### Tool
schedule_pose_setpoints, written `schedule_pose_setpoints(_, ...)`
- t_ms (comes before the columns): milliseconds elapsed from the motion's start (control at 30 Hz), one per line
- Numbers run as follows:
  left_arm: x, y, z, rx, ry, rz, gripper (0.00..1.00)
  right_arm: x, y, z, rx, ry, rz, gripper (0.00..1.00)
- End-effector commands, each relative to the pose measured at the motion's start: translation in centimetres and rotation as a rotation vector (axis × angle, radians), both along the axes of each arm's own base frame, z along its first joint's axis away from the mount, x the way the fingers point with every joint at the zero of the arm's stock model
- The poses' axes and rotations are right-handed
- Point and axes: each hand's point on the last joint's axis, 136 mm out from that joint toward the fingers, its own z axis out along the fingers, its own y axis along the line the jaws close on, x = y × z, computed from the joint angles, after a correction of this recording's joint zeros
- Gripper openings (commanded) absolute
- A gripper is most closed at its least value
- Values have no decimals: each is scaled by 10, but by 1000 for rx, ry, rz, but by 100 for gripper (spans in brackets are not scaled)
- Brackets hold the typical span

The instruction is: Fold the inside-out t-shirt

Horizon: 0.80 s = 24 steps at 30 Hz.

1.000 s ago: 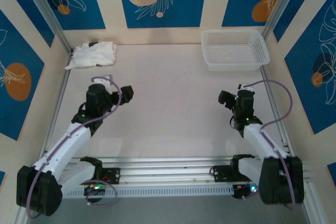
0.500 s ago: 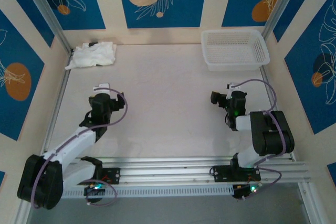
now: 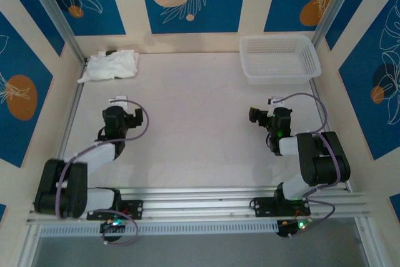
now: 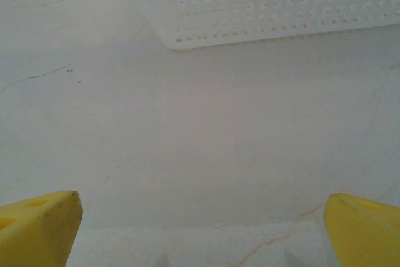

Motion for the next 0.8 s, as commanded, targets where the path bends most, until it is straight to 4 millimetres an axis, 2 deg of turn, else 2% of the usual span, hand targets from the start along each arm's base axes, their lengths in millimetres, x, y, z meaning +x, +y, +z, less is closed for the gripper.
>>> schedule_pose_setpoints(0, 22, -13, 3, 24, -63, -126, 100, 10, -5, 20, -27, -69, -15, 99)
schedule_pose_setpoints(67, 23, -12, -12, -11, -89, -142, 99, 9, -5, 19, -27, -67, -14, 99)
schedule_pose_setpoints(133, 13, -15, -13, -15, -135, -168, 100, 9, -5, 19, -27, -68, -17, 99)
schedule_pose_setpoints(233, 18, -13, -18, -16, -90, -156, 100, 9, -4, 19, -26, -68, -15, 99)
schedule_pose_setpoints(767, 19, -21, -17, -6, -89, -194, 100, 9, -4, 20, -26, -71, -13, 99)
